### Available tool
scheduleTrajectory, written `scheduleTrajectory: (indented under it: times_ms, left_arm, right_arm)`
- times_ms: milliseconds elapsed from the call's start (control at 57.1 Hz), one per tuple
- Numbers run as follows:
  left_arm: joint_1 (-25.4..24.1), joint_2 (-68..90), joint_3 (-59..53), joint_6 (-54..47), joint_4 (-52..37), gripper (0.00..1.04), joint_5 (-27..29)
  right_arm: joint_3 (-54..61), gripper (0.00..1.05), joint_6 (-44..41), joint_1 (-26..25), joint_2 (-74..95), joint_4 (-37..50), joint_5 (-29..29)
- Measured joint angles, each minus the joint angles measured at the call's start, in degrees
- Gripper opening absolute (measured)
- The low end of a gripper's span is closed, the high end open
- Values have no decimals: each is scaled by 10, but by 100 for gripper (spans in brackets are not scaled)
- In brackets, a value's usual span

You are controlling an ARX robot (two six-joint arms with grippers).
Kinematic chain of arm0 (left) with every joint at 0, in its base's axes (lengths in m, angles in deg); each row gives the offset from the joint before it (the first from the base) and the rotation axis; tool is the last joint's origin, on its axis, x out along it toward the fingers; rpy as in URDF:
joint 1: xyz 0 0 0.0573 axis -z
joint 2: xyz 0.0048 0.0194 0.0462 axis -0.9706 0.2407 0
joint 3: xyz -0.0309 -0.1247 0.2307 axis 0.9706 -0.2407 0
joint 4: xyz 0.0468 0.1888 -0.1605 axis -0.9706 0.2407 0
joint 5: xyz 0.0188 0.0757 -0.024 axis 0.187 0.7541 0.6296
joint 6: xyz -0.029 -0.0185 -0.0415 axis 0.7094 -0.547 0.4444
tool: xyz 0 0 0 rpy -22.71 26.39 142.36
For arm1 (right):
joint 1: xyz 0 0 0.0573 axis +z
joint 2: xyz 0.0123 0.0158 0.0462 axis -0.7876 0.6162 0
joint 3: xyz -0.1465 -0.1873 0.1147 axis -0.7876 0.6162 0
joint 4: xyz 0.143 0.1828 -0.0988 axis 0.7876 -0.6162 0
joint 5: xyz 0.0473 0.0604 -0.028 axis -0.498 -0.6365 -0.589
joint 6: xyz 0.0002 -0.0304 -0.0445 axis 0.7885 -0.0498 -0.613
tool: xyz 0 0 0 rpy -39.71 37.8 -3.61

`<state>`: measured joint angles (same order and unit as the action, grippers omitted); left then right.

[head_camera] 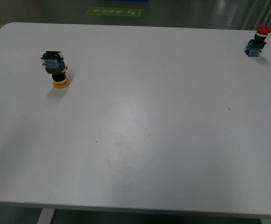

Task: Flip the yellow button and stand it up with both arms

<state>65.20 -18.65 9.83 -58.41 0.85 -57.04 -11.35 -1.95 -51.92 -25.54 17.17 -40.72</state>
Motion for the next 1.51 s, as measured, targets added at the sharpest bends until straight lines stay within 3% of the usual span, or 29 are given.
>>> scheduleTrajectory:
  times_ms: [228, 613, 1505]
  left_arm:
    - [15, 296, 144, -48, -110, 98, -59]
    - [100, 531, 311, -66, -83, 98, -44]
    - [125, 681, 532, -44, 65, 98, -60]
  right_arm:
    - [0, 97, 0, 0, 0, 0, 0]
    - [0, 97, 0, 0, 0, 0, 0]
    - [0, 97, 0, 0, 0, 0, 0]
